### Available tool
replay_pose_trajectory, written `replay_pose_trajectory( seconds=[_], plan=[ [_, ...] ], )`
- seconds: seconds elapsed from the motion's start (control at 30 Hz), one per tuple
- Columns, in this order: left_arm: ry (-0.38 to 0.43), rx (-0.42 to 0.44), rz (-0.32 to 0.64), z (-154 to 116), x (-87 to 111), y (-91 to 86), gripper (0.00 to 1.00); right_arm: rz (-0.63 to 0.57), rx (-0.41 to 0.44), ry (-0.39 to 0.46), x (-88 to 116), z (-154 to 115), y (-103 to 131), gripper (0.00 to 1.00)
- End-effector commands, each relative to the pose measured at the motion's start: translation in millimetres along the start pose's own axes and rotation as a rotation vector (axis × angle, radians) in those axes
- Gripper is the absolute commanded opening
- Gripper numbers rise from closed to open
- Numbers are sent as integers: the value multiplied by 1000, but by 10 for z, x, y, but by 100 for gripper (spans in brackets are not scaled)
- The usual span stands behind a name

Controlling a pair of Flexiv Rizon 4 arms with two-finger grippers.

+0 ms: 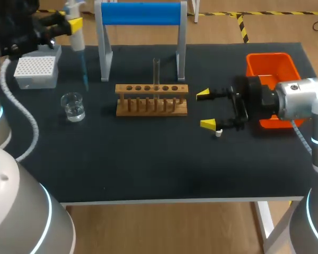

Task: Invert the test tube, pick up the pipette, mount the tip to pipette, aspirate from beaker and dispense into the tube, eject the tip, return the pipette, and cap with the stopper.

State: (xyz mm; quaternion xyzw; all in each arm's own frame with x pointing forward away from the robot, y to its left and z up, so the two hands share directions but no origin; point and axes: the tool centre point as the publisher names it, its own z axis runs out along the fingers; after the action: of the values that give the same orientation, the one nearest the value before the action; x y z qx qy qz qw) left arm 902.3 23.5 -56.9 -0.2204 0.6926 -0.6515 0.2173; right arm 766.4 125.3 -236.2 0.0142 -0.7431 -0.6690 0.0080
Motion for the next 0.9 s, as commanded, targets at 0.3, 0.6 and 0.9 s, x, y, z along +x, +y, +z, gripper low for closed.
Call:
replay_pose_trajectory(
  seconds=[0.3,0.6,0.9],
  plan=[
    [-10,40,-2,-254,-341,270,0,0,2,-1,11,-12,7,100],
    [-7,39,12,-205,-483,392,0,0,2,-1,11,-12,7,100],
    [-9,16,18,-199,-543,472,0,0,2,-1,11,-12,7,100]
  ],
)
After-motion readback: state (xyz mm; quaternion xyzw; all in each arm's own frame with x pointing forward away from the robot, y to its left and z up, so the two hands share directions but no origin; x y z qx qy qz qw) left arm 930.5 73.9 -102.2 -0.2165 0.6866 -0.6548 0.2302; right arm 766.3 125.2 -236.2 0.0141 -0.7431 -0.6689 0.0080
